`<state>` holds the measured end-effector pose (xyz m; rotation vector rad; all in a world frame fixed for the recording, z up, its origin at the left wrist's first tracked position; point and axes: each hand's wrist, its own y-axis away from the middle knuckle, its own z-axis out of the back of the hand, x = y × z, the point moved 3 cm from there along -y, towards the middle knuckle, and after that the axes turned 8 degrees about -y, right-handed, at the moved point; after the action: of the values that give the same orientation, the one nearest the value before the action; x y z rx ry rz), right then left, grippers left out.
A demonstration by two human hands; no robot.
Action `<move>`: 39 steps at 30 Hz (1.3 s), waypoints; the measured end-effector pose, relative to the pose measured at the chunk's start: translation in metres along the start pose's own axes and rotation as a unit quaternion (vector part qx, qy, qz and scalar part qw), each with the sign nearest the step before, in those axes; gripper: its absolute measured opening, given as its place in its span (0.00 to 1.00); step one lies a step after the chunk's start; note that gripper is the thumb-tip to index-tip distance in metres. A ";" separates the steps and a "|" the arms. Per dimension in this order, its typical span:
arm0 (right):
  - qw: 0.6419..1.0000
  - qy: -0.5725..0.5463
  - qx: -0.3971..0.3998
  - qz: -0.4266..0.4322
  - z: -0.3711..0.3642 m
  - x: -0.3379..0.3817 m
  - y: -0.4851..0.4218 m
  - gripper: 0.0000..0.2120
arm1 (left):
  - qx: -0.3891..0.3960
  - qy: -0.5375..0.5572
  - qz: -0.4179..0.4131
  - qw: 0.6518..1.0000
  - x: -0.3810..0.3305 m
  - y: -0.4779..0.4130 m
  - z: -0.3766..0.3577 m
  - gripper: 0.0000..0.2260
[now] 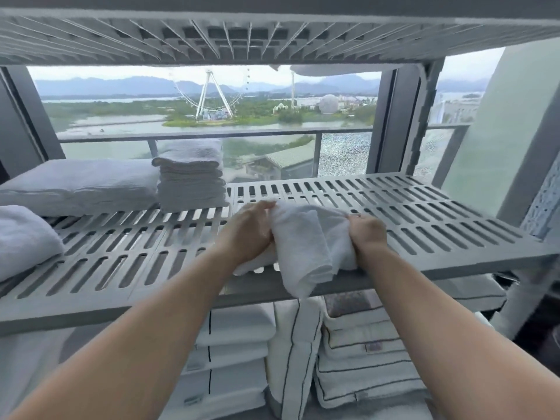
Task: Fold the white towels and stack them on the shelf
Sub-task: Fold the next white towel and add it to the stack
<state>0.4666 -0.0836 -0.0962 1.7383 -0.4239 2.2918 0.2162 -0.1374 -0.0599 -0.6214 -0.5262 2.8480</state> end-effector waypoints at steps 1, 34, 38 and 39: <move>0.999 -0.003 0.023 -0.029 0.002 -0.001 -0.007 0.14 | 0.012 0.012 -0.008 1.000 -0.009 -0.006 -0.004 0.21; 0.976 -0.176 0.088 0.094 0.046 0.026 -0.113 0.12 | 0.090 0.085 0.166 0.978 -0.071 -0.148 -0.004 0.18; 0.975 -0.167 0.143 0.029 0.044 0.010 -0.124 0.12 | 0.045 0.024 0.158 0.986 -0.065 -0.147 -0.007 0.09; 0.979 -0.151 0.134 0.016 0.044 0.004 -0.127 0.12 | 0.024 -0.019 0.149 0.988 -0.064 -0.148 -0.011 0.05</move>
<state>0.5504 0.0187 -0.0698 2.2396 -0.2006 2.1935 0.2923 -0.0135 0.0102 -0.6895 -0.3988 3.1476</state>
